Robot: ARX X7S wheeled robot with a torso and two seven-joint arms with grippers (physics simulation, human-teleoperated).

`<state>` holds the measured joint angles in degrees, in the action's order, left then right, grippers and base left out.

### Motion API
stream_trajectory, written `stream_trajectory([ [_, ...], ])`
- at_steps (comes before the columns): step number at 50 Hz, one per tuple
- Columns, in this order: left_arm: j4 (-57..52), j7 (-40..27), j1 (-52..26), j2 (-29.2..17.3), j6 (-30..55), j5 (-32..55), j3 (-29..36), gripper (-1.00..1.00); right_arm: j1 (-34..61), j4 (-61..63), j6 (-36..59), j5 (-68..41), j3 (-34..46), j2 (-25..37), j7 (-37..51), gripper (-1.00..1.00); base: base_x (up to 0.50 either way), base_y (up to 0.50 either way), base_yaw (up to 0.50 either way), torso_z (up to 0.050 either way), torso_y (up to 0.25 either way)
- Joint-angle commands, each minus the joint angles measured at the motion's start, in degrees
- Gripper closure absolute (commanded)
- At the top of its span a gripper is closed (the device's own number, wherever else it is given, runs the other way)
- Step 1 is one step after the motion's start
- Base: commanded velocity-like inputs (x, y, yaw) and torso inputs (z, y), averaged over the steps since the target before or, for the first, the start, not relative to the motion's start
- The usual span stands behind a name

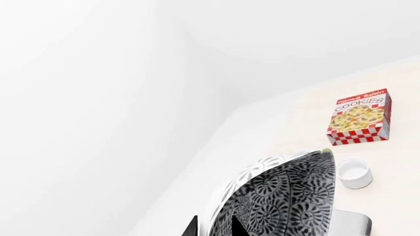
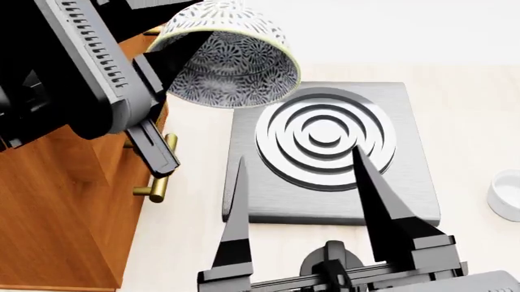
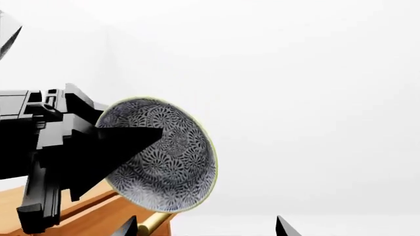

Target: Pick the akita bowl on the wooden cabinet and place it on the plate.

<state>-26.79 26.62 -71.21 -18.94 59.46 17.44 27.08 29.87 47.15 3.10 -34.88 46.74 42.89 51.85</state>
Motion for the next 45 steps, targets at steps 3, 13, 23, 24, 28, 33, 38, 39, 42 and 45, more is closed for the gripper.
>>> stream_trajectory([
  [3, -3.6, -0.75, 0.77, 0.71, 1.13, 1.15, -0.21, 1.0, -0.19, -2.94, -1.97, -1.01, -0.79, -0.23, -1.36, -1.0, 0.0, 0.0, 0.0, 0.0, 0.0],
  [13, -5.93, -1.05, 1.6, 0.39, 2.31, 2.38, -1.45, 1.0, -0.36, -3.17, -2.24, -1.05, -0.98, -0.13, -1.42, -1.0, 0.0, 0.0, 0.0, 0.0, 0.0],
  [23, -9.41, -1.58, 2.98, 0.09, 4.31, 3.82, -2.31, 1.0, -0.4, -3.41, -2.16, -1.06, -1.03, -0.14, -1.42, -1.0, 0.0, 0.0, 0.0, 0.0, 0.001],
  [24, -9.7, -1.62, 2.97, 0.18, 4.55, 4.02, -2.47, 1.0, -0.42, -3.4, -2.17, -1.04, -1.05, -0.12, -1.4, -1.0, 0.0, 0.0, 0.0, 0.0, 0.0],
  [28, -12.06, -1.94, 3.71, 0.46, 5.62, 4.9, -2.62, 1.0, -0.58, -3.46, -2.42, -1.09, -1.31, 0.09, -1.27, -1.0, 0.0, 0.0, 0.0, 0.0, 0.0],
  [33, -12.75, -2.11, 4.68, 0.4, 5.26, 5.12, -2.4, 1.0, -0.6, -3.19, -2.37, -1.04, -1.42, 0.24, -1.13, -1.0, 0.0, 0.0, 0.0, 0.002, 0.0],
  [38, -12.54, -2.3, 5.43, 0.36, 4.52, 5.14, -2.49, 1.0, -0.61, -3.09, -2.34, -1.04, -1.41, 0.2, -1.14, -1.0, 0.0, 0.0, 0.0, 0.0, 0.0],
  [39, -12.72, -2.35, 5.56, 0.42, 4.68, 5.31, -2.56, 1.0, -0.58, -3.03, -2.27, -1.03, -1.42, 0.21, -1.08, -1.0, 0.0, 0.0, 0.0, 0.0, 0.0],
  [42, -13.12, -2.45, 6.03, 0.53, 4.5, 5.46, -2.45, 1.0, -0.51, -3.01, -2.17, -1.02, -1.33, 0.1, -1.13, -1.0, 0.0, 0.0, 0.0, 0.0, 0.0],
  [45, -13.03, -2.62, 6.51, 0.56, 3.82, 5.25, -2.01, 1.0, -0.46, -2.66, -2.0, -0.94, -1.24, 0.07, -1.09, -1.0, 0.0, 0.0, 0.0, 0.0, 0.0],
])
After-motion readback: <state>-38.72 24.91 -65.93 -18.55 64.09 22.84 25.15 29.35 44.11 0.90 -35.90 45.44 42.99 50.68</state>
